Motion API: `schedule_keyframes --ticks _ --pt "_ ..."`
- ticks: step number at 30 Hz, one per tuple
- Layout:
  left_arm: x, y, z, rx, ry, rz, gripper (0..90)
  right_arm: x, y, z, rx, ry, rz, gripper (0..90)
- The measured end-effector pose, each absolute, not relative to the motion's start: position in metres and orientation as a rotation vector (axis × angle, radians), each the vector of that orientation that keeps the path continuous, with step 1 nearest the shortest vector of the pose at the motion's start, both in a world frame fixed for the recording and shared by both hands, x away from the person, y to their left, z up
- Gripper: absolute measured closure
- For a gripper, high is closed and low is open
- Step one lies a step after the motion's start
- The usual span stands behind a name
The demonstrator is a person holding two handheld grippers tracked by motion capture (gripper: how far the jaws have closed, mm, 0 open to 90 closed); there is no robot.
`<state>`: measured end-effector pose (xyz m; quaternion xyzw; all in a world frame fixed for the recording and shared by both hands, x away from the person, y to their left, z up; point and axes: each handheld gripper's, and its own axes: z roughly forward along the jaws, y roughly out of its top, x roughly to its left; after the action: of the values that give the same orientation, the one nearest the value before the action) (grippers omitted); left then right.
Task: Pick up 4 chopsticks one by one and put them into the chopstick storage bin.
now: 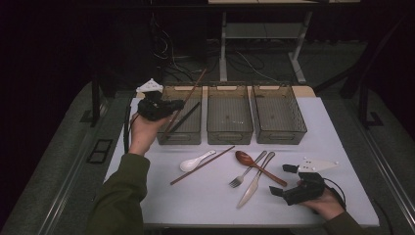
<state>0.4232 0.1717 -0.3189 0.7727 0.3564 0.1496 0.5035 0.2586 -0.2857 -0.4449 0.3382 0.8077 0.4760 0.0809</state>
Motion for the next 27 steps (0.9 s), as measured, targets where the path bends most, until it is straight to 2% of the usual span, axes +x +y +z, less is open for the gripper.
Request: schedule_keyframes --ticks 9,19,27 --pt "0.446 0.176 -0.325 1.871 0.925 0.431 83.2 0.259 -0.286 -0.445 1.010 2.413 1.426 0.6" --pt "0.467 0.185 -0.341 1.887 1.009 0.447 83.2 0.258 -0.287 -0.444 1.015 2.413 1.430 0.6" --pt "0.472 0.183 -0.353 1.983 1.028 0.440 83.2 0.259 -0.287 -0.444 1.008 2.413 1.434 0.6"
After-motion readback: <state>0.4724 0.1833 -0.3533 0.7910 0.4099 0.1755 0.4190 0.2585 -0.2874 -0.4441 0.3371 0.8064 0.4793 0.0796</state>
